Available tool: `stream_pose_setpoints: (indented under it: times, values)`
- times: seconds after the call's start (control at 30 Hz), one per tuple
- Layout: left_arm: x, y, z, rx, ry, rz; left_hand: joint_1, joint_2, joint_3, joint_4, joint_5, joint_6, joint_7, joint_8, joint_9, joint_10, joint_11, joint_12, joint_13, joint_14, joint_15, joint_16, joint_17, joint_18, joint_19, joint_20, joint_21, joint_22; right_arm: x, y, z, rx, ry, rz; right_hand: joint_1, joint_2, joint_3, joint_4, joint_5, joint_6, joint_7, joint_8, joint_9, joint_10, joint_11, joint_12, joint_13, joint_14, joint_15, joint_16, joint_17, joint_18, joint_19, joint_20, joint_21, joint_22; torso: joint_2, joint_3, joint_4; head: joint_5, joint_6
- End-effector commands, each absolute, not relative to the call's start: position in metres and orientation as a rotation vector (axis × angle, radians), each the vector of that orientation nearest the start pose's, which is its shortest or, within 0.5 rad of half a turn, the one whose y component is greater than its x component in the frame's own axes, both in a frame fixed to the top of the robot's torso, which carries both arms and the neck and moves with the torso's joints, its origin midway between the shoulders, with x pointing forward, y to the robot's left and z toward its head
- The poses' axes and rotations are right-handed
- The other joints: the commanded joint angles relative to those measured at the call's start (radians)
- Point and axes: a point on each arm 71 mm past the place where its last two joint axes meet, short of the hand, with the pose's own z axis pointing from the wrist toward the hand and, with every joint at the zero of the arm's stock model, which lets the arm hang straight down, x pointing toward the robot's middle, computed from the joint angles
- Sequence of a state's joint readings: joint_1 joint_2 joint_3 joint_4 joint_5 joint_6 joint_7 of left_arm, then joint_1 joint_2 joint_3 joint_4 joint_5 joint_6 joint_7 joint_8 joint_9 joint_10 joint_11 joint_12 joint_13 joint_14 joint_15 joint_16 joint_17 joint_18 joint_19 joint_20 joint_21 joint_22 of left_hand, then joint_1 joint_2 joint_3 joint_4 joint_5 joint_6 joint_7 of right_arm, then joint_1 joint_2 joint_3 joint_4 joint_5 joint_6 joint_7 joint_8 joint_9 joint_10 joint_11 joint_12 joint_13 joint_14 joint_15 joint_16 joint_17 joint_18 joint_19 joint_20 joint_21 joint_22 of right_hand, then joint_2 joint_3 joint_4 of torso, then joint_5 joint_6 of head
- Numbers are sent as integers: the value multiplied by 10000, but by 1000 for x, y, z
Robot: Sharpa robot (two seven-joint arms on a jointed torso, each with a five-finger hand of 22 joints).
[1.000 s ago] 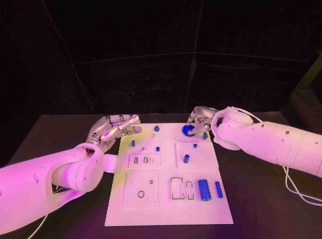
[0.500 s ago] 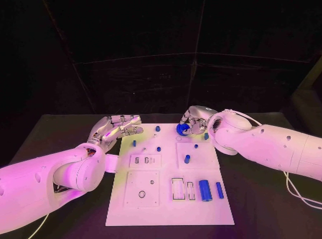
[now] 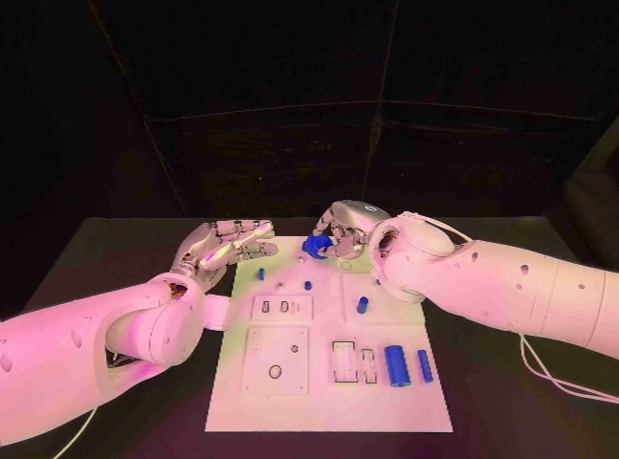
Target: Assemble the parts on the task board
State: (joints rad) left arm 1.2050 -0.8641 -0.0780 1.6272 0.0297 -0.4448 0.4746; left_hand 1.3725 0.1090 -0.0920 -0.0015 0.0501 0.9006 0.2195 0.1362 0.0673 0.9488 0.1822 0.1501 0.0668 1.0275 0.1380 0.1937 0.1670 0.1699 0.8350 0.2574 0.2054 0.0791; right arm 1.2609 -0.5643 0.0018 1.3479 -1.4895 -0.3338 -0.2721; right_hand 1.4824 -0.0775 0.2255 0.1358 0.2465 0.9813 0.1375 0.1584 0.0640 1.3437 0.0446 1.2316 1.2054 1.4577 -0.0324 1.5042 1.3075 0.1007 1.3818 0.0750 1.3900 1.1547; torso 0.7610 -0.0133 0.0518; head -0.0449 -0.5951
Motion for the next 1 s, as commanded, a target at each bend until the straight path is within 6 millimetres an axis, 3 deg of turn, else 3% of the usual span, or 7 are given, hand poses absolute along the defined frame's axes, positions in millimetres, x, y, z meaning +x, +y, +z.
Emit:
stream_pose_setpoints:
  times: [0.03, 0.57, 1.0]
  values:
    - [468, 196, -177, -11063, 13515, -15429, 67, -42, 13, -58, -23, 78, 7, -33, -14, 62, -24, -65, -15, 38, 48, -60, 8, 144, 71, 23, -55, -8, 530, -104, -144, -1323, 15466, 6181, -134, 5, 87, 18, 17, 339, -50, -10, 27, 78, -19, 59, 12, 857, 13, 60, 1275, -199, 40, 2, 56, 12, 8, -1, -19, 55, -24]
    - [469, 194, -177, -11052, 13517, -15448, 67, -42, 13, -58, -23, 78, 7, -33, -14, 62, -24, -65, -15, 38, 48, -60, 8, 144, 71, 23, -55, -8, 538, -71, -157, -1861, 16280, 6121, -263, -39, 191, 35, 11, 291, -28, -65, 22, 35, 1, 1, -28, 857, 27, 62, 1281, -203, 48, 11, 64, 27, 5, 8, -26, 117, -81]
    - [469, 195, -176, -11053, 13501, -15427, 63, -45, 19, -65, -23, 80, 7, -42, -14, 63, -23, -76, -16, 35, 49, -74, 9, 144, 72, 24, -66, -15, 541, -71, -164, -2042, 16763, 5674, -365, -104, 264, 31, -14, 233, -6, -119, 18, -29, 21, -78, -88, 856, 43, 64, 1288, -205, 48, 24, 66, 34, 4, 14, -40, 134, -148]
